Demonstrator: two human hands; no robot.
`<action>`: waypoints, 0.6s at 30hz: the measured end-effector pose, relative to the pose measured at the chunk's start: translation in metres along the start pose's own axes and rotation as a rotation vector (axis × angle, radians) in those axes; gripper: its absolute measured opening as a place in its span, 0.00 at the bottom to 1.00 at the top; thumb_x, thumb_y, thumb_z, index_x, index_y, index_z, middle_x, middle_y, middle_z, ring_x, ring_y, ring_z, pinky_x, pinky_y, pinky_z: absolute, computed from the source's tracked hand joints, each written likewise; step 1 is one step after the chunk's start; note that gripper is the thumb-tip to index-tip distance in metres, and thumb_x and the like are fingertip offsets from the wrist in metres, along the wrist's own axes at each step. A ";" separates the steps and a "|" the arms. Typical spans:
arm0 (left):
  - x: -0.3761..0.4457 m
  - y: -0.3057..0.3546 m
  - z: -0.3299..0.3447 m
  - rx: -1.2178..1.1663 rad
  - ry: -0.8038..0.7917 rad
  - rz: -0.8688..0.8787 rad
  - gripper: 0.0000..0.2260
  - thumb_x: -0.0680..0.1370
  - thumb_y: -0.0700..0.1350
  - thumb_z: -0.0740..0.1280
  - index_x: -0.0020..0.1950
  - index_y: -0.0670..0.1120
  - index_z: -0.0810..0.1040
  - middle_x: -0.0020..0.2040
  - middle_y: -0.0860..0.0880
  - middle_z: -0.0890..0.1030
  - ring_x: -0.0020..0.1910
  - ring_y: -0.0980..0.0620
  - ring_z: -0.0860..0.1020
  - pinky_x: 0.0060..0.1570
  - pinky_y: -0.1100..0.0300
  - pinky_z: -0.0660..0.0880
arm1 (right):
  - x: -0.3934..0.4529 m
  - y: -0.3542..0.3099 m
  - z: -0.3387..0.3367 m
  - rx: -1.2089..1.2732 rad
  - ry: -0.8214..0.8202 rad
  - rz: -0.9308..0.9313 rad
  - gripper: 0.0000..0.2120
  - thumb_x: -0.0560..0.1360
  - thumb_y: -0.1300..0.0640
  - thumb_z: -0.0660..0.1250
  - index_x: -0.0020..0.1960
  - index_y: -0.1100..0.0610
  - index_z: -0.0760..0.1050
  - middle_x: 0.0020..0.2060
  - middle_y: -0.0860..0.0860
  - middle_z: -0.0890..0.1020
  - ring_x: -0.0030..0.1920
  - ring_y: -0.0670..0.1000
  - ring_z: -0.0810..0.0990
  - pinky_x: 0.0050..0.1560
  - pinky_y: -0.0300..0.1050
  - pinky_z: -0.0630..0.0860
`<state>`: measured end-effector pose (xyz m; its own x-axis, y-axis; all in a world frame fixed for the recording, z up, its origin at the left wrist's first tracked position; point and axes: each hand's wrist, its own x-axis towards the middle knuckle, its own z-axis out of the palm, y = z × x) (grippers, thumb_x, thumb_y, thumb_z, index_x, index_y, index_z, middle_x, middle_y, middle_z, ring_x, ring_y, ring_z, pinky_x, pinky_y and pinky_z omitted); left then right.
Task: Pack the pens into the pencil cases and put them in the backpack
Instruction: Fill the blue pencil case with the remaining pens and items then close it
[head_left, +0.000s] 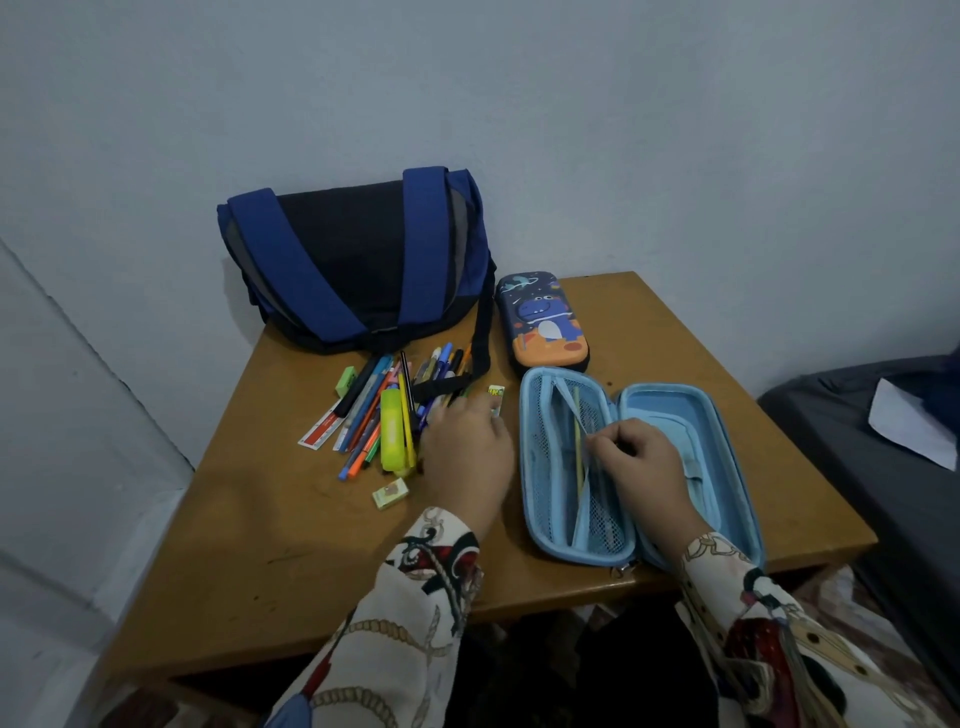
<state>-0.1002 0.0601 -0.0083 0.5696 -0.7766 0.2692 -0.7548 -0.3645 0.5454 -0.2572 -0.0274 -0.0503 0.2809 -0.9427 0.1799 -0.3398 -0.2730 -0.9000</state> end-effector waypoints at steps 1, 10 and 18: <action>0.006 -0.007 -0.001 0.100 0.008 -0.026 0.13 0.80 0.44 0.59 0.63 0.47 0.76 0.58 0.49 0.79 0.60 0.46 0.71 0.59 0.51 0.71 | 0.000 -0.001 0.000 0.001 0.001 0.001 0.12 0.72 0.55 0.71 0.31 0.52 0.77 0.32 0.48 0.78 0.39 0.51 0.78 0.46 0.59 0.77; 0.012 -0.028 0.003 0.452 -0.100 -0.061 0.12 0.80 0.40 0.56 0.57 0.43 0.78 0.56 0.45 0.78 0.60 0.44 0.71 0.57 0.53 0.67 | -0.001 -0.003 0.000 -0.013 0.000 -0.007 0.12 0.74 0.57 0.71 0.31 0.53 0.77 0.34 0.49 0.79 0.41 0.52 0.78 0.47 0.57 0.77; 0.005 -0.007 -0.010 0.074 -0.070 -0.036 0.10 0.79 0.48 0.61 0.49 0.45 0.80 0.42 0.48 0.81 0.46 0.47 0.77 0.52 0.52 0.75 | -0.002 -0.004 0.000 -0.023 -0.001 -0.009 0.13 0.74 0.57 0.70 0.31 0.53 0.76 0.33 0.49 0.78 0.39 0.52 0.78 0.45 0.56 0.76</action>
<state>-0.0891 0.0638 -0.0032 0.5745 -0.7955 0.1925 -0.7574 -0.4277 0.4933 -0.2565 -0.0249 -0.0471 0.2845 -0.9402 0.1873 -0.3583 -0.2855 -0.8889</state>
